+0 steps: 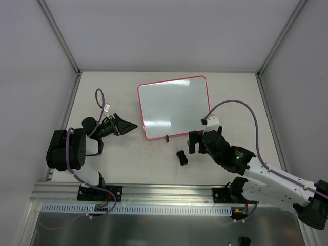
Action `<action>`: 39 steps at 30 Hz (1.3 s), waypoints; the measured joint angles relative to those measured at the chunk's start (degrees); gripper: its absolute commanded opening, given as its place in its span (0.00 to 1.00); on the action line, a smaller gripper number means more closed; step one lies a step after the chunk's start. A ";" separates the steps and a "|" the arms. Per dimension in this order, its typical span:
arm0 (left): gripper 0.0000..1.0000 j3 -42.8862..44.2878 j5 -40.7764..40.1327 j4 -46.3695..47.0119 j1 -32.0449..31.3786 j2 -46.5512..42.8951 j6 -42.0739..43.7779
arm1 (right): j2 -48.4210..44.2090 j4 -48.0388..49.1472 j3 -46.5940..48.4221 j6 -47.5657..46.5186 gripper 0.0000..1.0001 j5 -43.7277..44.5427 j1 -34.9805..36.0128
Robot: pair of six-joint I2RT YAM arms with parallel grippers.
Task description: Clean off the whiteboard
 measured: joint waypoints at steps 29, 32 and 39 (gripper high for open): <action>0.99 -15.52 -47.15 -31.15 -0.07 -64.96 21.59 | -4.00 21.03 -16.83 -8.70 0.99 7.69 -2.19; 0.99 -15.52 -49.51 -33.57 -0.07 -67.10 21.64 | -5.97 21.88 -17.38 -9.11 0.99 7.87 -2.19; 0.99 -15.52 -52.02 -36.92 -0.07 -67.41 21.33 | -14.32 24.06 -20.92 -10.95 0.99 7.30 -2.23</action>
